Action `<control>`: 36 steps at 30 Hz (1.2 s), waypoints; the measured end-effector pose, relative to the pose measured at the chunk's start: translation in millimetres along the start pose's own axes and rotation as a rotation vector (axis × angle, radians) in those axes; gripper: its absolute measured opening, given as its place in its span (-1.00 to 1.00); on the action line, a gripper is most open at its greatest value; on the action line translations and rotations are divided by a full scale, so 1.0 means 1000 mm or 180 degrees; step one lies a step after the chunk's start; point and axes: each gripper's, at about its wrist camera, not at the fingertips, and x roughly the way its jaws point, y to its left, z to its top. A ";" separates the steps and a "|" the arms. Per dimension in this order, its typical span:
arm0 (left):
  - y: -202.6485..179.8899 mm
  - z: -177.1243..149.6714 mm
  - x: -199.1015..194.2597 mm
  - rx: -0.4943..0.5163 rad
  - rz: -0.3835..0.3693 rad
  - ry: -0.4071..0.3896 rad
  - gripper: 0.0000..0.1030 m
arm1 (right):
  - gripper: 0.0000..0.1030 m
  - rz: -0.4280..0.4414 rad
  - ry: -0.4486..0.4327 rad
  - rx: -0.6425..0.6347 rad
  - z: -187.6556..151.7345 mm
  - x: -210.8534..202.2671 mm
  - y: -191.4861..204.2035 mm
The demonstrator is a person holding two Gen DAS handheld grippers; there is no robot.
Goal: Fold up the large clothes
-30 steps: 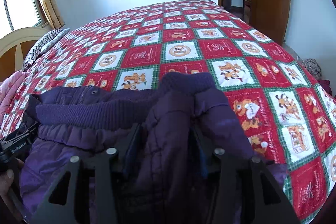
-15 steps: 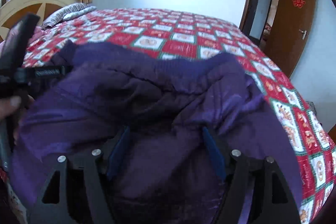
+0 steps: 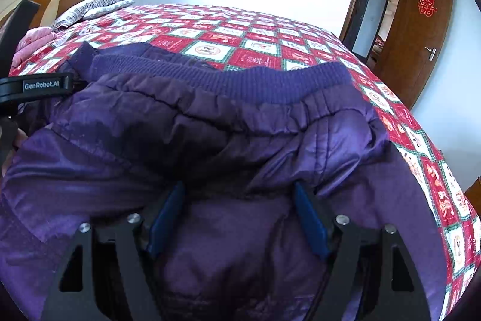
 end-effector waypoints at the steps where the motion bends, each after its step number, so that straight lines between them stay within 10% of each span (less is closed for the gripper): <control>1: 0.000 0.000 0.000 -0.0003 -0.0003 0.0004 0.98 | 0.53 0.0006 0.0017 -0.0002 0.000 0.000 0.000; 24: 0.032 -0.007 -0.043 -0.0248 -0.0187 0.0007 0.98 | 0.54 -0.0054 -0.0079 0.0014 -0.001 -0.003 0.000; 36: 0.133 -0.122 -0.163 -0.0664 -0.0428 -0.0220 0.98 | 0.77 0.0143 -0.0566 0.0130 -0.039 -0.106 0.019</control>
